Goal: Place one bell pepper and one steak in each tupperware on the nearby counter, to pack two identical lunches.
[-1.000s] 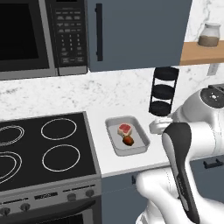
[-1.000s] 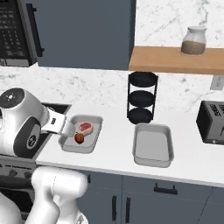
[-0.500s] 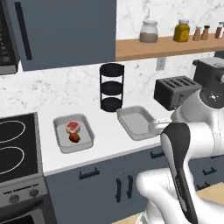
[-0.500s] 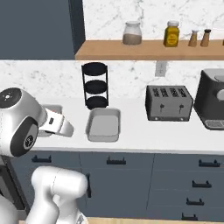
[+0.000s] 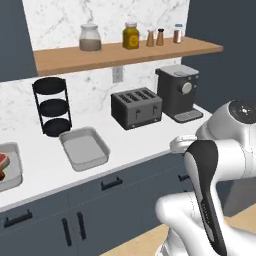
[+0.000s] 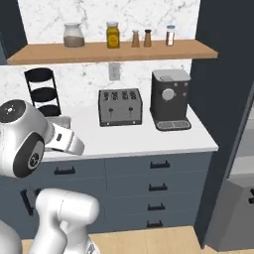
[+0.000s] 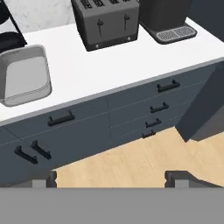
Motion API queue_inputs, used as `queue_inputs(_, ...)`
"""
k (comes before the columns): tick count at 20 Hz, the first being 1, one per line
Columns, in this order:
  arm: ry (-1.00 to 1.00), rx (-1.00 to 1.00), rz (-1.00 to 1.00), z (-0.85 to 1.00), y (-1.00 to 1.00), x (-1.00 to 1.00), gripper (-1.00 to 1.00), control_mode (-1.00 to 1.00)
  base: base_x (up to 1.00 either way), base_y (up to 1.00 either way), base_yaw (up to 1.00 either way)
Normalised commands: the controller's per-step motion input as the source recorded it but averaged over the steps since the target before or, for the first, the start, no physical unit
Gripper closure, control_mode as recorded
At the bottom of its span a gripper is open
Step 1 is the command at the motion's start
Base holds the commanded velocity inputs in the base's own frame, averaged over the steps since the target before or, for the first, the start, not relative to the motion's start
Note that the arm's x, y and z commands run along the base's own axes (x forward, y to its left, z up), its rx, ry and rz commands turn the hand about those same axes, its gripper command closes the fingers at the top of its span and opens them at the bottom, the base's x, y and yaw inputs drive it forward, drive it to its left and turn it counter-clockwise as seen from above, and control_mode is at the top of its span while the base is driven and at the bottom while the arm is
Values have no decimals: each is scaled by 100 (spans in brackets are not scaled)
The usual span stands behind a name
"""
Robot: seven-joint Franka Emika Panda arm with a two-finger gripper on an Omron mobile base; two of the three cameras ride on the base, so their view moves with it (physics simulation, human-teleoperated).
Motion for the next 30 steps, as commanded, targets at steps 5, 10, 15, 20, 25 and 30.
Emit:
queue_inputs(5, 0, 0, 0, 0, 0, 0, -100, 100, -27, -100, -8)
queue_inputs(10, 0, 0, 0, 0, 0, 0, -100, 100, -5, -100, 0)
queue_inputs(15, 0, 0, 0, 0, 0, 0, -100, 100, 0, -100, 0)
queue_inputs(20, 0, 0, 0, 0, 0, 0, -100, 100, 0, -100, 0)
queue_inputs(25, 0, 0, 0, 0, 0, 0, -100, 100, 5, -94, 1)
queue_inputs(30, 0, 0, 0, 0, 0, 0, -100, 100, 46, -59, 9)
